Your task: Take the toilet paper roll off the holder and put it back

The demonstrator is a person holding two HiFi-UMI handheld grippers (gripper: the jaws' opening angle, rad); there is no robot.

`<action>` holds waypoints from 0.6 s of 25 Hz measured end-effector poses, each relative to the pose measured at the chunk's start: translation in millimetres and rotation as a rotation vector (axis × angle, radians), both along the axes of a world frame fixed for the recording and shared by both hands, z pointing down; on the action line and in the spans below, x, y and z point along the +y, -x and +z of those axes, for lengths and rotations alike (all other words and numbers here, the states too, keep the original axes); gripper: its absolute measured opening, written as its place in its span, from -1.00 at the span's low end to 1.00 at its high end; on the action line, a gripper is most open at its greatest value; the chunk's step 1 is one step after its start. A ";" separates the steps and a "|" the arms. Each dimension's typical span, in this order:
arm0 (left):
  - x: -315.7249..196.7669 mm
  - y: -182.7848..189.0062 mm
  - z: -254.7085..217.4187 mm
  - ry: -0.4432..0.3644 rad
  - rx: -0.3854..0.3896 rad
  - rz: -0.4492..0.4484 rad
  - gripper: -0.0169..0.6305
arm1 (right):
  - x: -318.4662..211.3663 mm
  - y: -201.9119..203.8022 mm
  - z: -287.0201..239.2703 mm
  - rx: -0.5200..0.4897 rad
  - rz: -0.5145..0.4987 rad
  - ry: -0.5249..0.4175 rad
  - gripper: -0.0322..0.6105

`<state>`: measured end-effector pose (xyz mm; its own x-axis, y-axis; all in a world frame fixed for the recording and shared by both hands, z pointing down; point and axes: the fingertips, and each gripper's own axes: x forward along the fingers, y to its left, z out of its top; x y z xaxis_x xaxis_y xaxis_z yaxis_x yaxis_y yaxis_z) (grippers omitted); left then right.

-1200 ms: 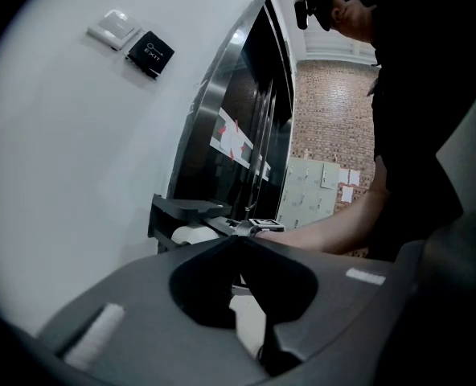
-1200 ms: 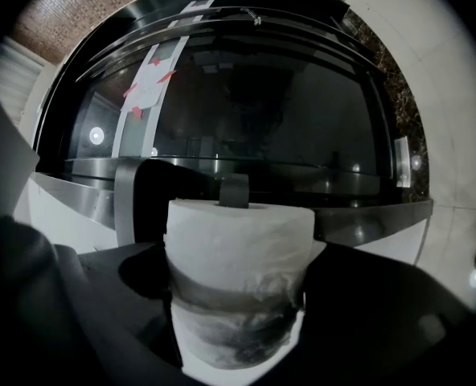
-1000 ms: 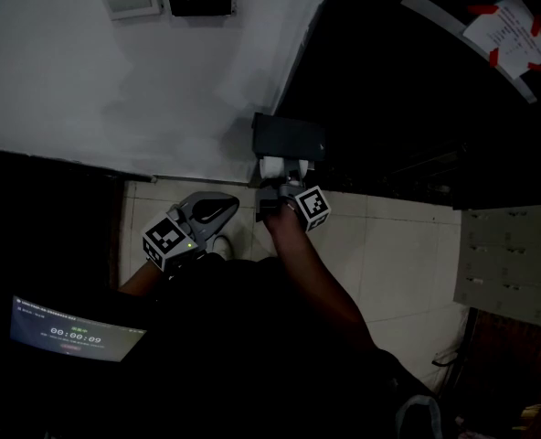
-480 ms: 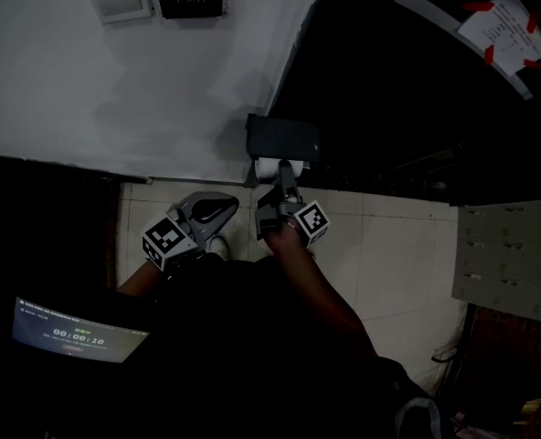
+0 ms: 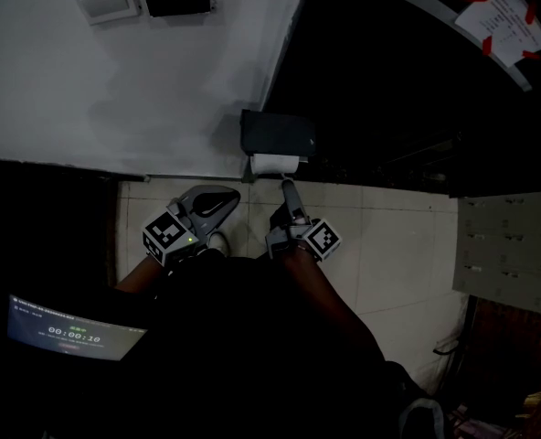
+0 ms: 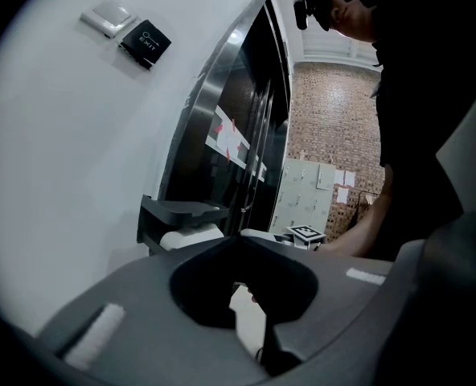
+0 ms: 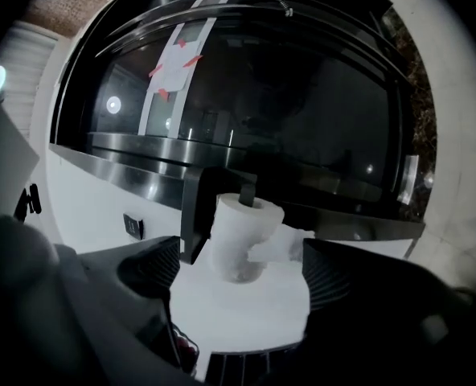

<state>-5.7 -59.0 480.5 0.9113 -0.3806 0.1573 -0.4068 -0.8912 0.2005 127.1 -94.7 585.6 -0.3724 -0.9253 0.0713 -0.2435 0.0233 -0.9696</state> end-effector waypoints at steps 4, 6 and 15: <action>-2.1 -1.1 -1.1 -0.004 0.000 0.001 -0.94 | 7.1 -13.0 -3.2 -0.125 0.044 0.002 0.56; -2.8 -1.6 -1.6 -0.005 0.001 0.002 -0.94 | 9.0 -15.1 -15.8 -0.156 0.036 -0.040 0.56; -2.7 -2.0 -3.9 -0.005 0.005 0.003 -0.94 | 10.5 10.9 -100.7 0.616 -0.224 -0.388 0.56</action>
